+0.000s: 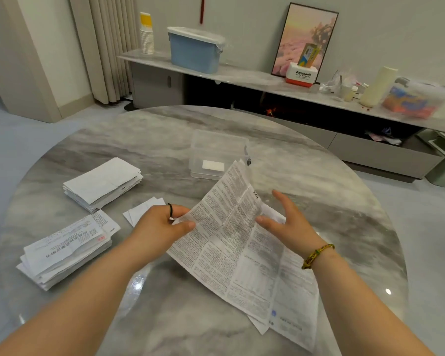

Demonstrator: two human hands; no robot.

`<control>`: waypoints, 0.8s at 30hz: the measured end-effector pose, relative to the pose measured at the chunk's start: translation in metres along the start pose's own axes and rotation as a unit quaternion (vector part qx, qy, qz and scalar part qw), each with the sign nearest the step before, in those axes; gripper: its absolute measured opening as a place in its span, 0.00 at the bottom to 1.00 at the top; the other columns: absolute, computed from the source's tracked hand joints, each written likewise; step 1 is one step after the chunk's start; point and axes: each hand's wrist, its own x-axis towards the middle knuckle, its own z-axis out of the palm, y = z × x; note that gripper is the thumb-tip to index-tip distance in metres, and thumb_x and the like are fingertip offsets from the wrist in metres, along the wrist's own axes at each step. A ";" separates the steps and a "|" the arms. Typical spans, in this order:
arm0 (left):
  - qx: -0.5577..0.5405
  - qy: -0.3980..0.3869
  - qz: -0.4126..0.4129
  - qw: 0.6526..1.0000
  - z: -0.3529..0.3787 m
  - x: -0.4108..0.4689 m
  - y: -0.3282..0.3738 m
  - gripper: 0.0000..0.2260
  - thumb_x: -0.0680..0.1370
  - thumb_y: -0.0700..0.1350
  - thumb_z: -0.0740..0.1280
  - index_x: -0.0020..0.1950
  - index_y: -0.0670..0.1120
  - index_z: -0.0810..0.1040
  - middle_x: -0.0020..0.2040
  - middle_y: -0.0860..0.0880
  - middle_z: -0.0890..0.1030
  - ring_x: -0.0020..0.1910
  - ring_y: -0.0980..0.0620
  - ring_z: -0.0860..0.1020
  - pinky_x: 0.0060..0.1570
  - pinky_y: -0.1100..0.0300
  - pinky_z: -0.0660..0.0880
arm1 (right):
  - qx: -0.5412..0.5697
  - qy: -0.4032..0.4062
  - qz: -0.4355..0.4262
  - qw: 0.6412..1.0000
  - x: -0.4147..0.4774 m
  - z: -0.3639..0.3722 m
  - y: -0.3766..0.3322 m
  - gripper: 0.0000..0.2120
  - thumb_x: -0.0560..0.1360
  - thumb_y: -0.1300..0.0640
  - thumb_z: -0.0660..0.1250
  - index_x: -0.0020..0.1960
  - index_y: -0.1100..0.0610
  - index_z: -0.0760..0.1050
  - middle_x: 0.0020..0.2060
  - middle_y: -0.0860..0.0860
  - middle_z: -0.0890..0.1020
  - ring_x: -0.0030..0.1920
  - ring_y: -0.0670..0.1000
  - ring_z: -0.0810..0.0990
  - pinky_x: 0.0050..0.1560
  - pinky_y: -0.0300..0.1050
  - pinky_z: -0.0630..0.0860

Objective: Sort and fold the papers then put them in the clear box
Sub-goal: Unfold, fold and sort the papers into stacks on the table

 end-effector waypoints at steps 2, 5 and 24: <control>0.005 -0.005 0.018 1.000 -0.005 -0.003 0.004 0.13 0.73 0.36 0.68 0.37 0.55 0.79 0.28 0.65 0.80 0.30 0.70 0.78 0.30 0.79 0.69 | 0.036 -0.002 -0.010 0.999 0.000 0.000 -0.004 0.35 0.73 0.53 0.67 0.74 0.52 0.53 0.73 0.48 0.60 0.73 0.47 0.57 0.68 0.41 0.57; -0.003 0.028 0.031 0.999 -0.007 -0.009 0.006 0.14 0.72 0.35 0.69 0.35 0.54 0.79 0.28 0.60 0.81 0.29 0.68 0.77 0.30 0.79 0.69 | 0.057 -0.021 -0.009 0.998 0.001 0.006 -0.008 0.32 0.73 0.55 0.68 0.72 0.53 0.57 0.68 0.48 0.67 0.69 0.46 0.63 0.61 0.34 0.60; -0.159 0.111 -0.028 0.981 -0.011 -0.005 0.002 0.31 0.73 0.42 0.69 0.73 0.49 0.60 0.59 0.55 0.70 0.56 0.56 0.71 0.46 0.67 0.69 | 0.221 -0.049 0.071 0.971 -0.005 -0.004 -0.003 0.09 0.74 0.66 0.65 0.36 0.58 0.77 0.29 0.50 0.81 0.26 0.42 0.79 0.30 0.34 0.77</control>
